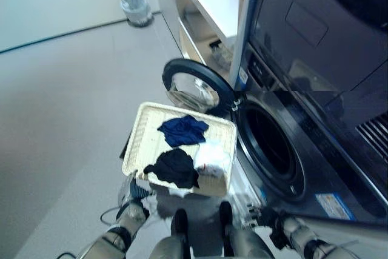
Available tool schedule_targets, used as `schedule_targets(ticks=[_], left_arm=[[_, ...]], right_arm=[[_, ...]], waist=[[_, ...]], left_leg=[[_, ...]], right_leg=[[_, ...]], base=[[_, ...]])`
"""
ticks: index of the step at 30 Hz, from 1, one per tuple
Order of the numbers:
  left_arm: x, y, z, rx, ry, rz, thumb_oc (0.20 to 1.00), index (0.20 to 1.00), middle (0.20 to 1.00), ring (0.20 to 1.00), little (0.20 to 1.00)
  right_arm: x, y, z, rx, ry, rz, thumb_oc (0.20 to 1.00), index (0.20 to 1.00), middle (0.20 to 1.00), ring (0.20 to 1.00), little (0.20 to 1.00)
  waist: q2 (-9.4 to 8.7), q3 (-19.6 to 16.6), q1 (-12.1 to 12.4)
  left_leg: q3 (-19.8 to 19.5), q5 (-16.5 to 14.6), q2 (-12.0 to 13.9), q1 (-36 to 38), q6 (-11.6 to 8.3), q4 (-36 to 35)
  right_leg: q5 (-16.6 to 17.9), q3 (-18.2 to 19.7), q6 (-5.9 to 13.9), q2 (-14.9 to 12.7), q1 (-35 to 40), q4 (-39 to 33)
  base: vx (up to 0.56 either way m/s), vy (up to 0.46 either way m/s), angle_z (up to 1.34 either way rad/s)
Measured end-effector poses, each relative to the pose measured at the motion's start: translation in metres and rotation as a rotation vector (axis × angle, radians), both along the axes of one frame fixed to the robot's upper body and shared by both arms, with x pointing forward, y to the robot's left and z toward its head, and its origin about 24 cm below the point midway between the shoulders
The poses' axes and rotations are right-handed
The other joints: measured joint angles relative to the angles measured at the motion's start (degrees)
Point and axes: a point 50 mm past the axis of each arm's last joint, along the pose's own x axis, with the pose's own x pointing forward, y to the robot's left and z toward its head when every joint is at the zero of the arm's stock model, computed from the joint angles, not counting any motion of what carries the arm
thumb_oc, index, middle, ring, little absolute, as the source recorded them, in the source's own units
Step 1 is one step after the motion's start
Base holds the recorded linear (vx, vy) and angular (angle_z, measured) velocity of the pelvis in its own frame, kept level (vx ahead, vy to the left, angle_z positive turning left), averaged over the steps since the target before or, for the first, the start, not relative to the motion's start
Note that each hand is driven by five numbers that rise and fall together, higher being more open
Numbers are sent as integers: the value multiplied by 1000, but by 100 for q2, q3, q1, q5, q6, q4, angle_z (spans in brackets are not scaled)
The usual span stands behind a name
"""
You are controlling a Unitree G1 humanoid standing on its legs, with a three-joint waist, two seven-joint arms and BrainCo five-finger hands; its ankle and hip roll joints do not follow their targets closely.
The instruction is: Put the clothes into the washing machine.
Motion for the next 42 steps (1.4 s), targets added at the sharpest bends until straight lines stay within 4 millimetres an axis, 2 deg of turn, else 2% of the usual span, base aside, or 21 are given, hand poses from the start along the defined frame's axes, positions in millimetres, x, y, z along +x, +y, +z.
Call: schedule_targets(ticks=[3, 8, 9, 12, 13, 16, 17, 18, 19, 21, 22, 23, 24, 26, 27, 30, 33, 36, 37, 39, 42], left_arm=[[20, -3, 16, 14, -60, -9, 1000, 1000, 1000, 1000, 1000], [30, -3, 25, 23, -83, -8, 1000, 1000, 1000, 1000, 1000], [46, -5, 41, 34, -132, -22, 1000, 1000, 1000, 1000, 1000], [46, -5, 41, 34, -132, -22, 1000, 1000, 1000, 1000, 1000], [61, -7, 55, 24, -166, -3, 1000, 1000, 1000, 1000, 1000], [61, -7, 55, 24, -166, -3, 1000, 1000, 1000, 1000, 1000], [98, -12, 99, 69, -233, -34, 1000, 1000, 1000, 1000, 1000], [98, -12, 99, 69, -233, -34, 1000, 1000, 1000, 1000, 1000], [125, -15, 145, 104, -310, -45, 1000, 1000, 1000, 1000, 1000], [134, -1, 172, 185, -336, -27, 1000, 1000, 1000, 1000, 1000], [136, 4, 179, 202, -349, -19, 1000, 1000, 1000, 1000, 1000], [135, 12, 182, 219, -347, -4, 1000, 1000, 1000, 1000, 1000], [132, 18, 176, 226, -324, 9, 1000, 1000, 1000, 1000, 1000], [122, 32, 161, 245, -263, 53, 1000, 1000, 1000, 1000, 1000], [120, 36, 161, 250, -258, 62, 1000, 1000, 1000, 1000, 1000], [120, 40, 163, 270, -257, 64, 1000, 1000, 1000, 1000, 1000], [120, 46, 167, 285, -263, 73, 1000, 1000, 1000, 1000, 1000], [122, 48, 175, 289, -292, 89, 1000, 1000, 1000, 1000, 1000], [123, 48, 180, 298, -312, 98, 479, 479, 479, 479, 479], [123, 50, 182, 309, -314, 102, 200, 200, 200, 200, 200], [125, 55, 190, 403, -290, 90, 200, 200, 200, 200, 200]], right_arm=[[19, 5, 11, 12, -61, 19, 1000, 1000, 1000, 1000, 1000], [28, 12, 17, 22, -92, 40, 1000, 1000, 1000, 1000, 1000], [46, 17, 30, 30, -143, 54, 1000, 1000, 1000, 1000, 1000], [46, 17, 30, 30, -143, 54, 1000, 1000, 1000, 1000, 1000], [60, 24, 41, 23, -189, 89, 1000, 1000, 1000, 1000, 1000], [60, 24, 41, 23, -189, 89, 1000, 1000, 1000, 1000, 1000], [102, 48, 81, 17, -337, 186, 1000, 1000, 1000, 1000, 1000], [102, 48, 81, 17, -337, 186, 1000, 1000, 1000, 1000, 1000], [112, 54, 94, 31, -387, 197, 1000, 1000, 1000, 1000, 1000], [108, 48, 92, 52, -400, 145, 1000, 1000, 1000, 1000, 1000], [107, 46, 90, 54, -398, 134, 1000, 1000, 1000, 1000, 1000], [102, 42, 85, 57, -380, 111, 1000, 1000, 1000, 1000, 1000], [96, 38, 79, 61, -361, 91, 1000, 1000, 1000, 1000, 1000], [89, 37, 72, 83, -346, 58, 1000, 1000, 1000, 1000, 1000], [88, 37, 72, 86, -346, 56, 1000, 1000, 1000, 1000, 1000], [88, 38, 73, 114, -357, 41, 1000, 1000, 1000, 1000, 1000], [93, 43, 81, 157, -394, 32, 1000, 1000, 1000, 1000, 1000], [96, 48, 87, 196, -422, 28, 1000, 1000, 1000, 1000, 1000], [97, 50, 89, 212, -429, 24, 1000, 1000, 1000, 1000, 1000], [98, 54, 93, 241, -444, 26, 1000, 1000, 1000, 1000, 1000], [102, 60, 101, 271, -482, 37, 1000, 1000, 1000, 1000, 1000]], waist=[[-46, 350, -46], [-102, 447, -158], [-164, 693, -240], [-164, 693, -240], [-197, 732, -337], [-197, 732, -337], [-272, 910, -613], [-272, 910, -613], [-266, 925, -919], [-307, 907, -923], [-331, 910, -926], [-352, 907, -923], [-357, 904, -923], [-411, 876, -914], [-437, 877, -913], [-563, 854, -928], [-711, 833, -915], [-767, 827, -933], [-768, 827, -904], [-769, 826, -906], [-771, 824, -906]], left_leg=[[37, -39, -26, -232, 20, 188], [70, -78, -31, -474, 41, 364], [157, -126, -49, -800, 71, 622], [157, -126, -49, -800, 71, 622], [212, -318, -74, -1339, 117, 1190], [212, -318, -74, -1339, 117, 1190], [375, -465, -171, -2412, 258, 1989], [375, -465, -171, -2412, 258, 1989], [551, -578, -177, -3004, 380, 2459], [626, -619, -57, -3318, 424, 2546], [625, -614, -49, -3377, 417, 2522], [613, -590, -47, -3404, 381, 2452], [583, -586, -36, -3371, 375, 2446], [393, -586, -39, -3379, 369, 2346], [343, -584, -41, -3404, 366, 2301], [176, -507, -47, -3614, 241, 2324], [142, -502, -32, -3734, 235, 2328], [129, -520, -51, -3932, 191, 2448], [107, -577, -63, -4012, 171, 2547], [44, -616, -74, -4007, 165, 2576], [18, -632, -80, -4005, 157, 2566]], right_leg=[[-8, 115, 8, -10, -289, 230], [-10, 145, 7, -20, -528, 366], [-7, 249, 8, -62, -886, 614], [-7, 249, 8, -62, -886, 614], [-139, 278, 37, -99, -1466, 1148], [-139, 278, 37, -99, -1466, 1148], [-190, 612, 157, -188, -2622, 1873], [-190, 612, 157, -188, -2622, 1873], [-75, 831, 315, -205, -3160, 2088], [-15, 838, 292, -171, -3412, 1998], [31, 837, 304, -164, -3451, 1915], [165, 835, 289, -145, -3434, 1729], [230, 834, 278, -124, -3378, 1655], [204, 678, 316, -122, -3325, 1425], [189, 632, 342, -91, -3339, 1380], [195, 481, 332, -84, -3500, 1334], [212, 446, 306, -86, -3668, 1466], [287, 437, 103, -81, -3868, 1592], [254, 427, 62, -70, -3935, 1649], [173, 397, 28, -69, -3932, 1725], [147, 386, 16, -67, -3927, 1736]], base=[[-83, 44, -19], [-33, 19, -3], [-129, 76, -14], [-73, 58, -9], [-91, 98, -13], [-56, 43, -13], [-76, 32, -26], [-165, 8, -47], [-92, -28, -27], [-54, -34, -35], [-13, -27, -31], [-18, -32, -22], [-17, -46, -22], [2, -54, -19], [24, -36, -4], [24, -22, 14], [25, -39, -2], [15, -47, 3], [13, -56, 5], [11, -24, 7], [3, -3, 4]])
